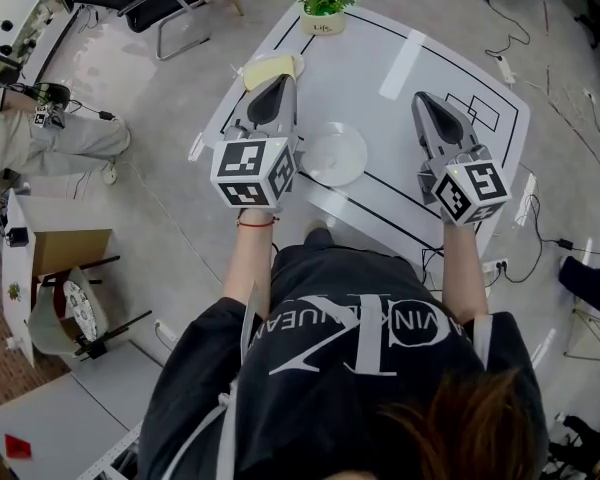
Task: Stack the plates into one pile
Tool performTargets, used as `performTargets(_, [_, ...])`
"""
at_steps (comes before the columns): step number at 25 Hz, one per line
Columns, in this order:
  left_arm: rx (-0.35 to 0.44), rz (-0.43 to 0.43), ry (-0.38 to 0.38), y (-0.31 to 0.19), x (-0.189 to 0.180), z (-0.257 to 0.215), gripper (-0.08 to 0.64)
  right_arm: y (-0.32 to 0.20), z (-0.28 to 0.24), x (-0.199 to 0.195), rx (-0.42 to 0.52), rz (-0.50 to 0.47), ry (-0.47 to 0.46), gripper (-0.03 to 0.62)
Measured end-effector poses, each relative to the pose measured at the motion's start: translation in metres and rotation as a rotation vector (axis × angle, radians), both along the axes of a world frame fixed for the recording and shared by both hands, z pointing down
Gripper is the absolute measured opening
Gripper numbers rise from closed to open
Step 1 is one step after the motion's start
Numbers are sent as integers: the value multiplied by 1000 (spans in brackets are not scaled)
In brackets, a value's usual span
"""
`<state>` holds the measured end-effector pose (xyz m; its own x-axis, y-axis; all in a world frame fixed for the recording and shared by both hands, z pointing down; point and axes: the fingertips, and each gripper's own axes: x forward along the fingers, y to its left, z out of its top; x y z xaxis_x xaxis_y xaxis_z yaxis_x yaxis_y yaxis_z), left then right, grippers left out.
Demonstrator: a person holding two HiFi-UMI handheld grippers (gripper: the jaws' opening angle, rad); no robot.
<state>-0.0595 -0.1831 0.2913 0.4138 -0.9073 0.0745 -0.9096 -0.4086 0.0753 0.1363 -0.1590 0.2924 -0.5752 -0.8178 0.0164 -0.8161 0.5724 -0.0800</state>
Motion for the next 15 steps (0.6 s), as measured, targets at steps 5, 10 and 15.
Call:
performTargets(5, [-10, -4, 2, -1, -2, 4, 9, -2, 4, -2, -12, -9, 2, 2])
performTargets(10, [-28, -10, 12, 0, -4, 9, 9, -1, 9, -6, -26, -26, 10, 2])
performTargets(15, [-36, -14, 15, -4, -6, 13, 9, -5, 12, -8, -28, -33, 16, 2])
